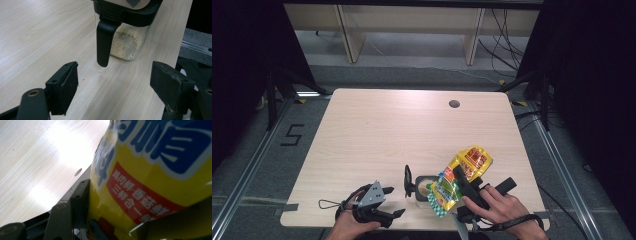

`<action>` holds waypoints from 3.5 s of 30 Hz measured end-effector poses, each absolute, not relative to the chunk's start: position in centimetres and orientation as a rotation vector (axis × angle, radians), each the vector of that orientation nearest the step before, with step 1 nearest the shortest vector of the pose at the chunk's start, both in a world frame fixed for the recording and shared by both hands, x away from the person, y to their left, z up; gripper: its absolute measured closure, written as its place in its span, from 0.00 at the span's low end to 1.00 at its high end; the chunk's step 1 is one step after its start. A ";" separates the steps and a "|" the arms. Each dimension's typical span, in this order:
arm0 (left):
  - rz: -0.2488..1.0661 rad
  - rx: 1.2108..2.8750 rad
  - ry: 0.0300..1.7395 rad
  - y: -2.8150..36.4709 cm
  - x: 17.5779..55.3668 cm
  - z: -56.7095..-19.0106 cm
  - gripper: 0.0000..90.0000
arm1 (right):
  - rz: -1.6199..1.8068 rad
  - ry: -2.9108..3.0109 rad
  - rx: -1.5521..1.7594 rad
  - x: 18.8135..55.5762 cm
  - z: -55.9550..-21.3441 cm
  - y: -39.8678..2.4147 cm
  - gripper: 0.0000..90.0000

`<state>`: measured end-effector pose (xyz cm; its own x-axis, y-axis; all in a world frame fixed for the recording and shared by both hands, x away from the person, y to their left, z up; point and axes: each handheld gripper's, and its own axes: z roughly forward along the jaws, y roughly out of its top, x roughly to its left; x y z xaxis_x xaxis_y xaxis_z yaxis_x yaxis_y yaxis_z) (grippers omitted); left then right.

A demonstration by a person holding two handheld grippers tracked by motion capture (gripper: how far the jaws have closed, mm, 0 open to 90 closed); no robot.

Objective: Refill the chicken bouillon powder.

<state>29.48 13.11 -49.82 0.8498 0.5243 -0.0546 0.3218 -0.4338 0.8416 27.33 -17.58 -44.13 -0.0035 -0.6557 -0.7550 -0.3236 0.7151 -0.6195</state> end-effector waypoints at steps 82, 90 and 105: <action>0.282 2.077 0.610 13.2 29.6 -49.7 0.24 | -0.269 1.529 -0.886 27.4 -43.8 -17.6 0.50; 0.287 2.095 0.602 13.2 29.6 -49.6 0.24 | -0.318 1.588 -0.874 27.3 -43.6 -17.5 0.50; 0.292 2.092 0.602 13.3 29.7 -49.6 0.24 | -0.315 1.590 -0.872 27.2 -43.5 -17.5 0.50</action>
